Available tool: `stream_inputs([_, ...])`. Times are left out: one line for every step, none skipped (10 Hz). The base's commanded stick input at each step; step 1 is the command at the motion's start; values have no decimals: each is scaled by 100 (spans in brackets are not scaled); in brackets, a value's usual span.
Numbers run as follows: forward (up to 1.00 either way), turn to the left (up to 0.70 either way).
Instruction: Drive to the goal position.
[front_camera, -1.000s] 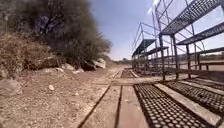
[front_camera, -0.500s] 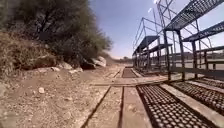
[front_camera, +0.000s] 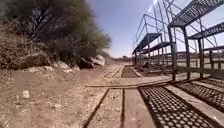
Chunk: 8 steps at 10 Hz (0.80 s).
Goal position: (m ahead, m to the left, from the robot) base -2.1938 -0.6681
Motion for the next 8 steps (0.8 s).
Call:
stream_inputs([70, -35])
stream_inputs([70, -35])
stream_inputs([70, -35])
stream_inputs([70, -35])
stream_inputs([70, -35])
stream_inputs([70, 0])
stream_inputs([70, 0])
stream_inputs([70, 0])
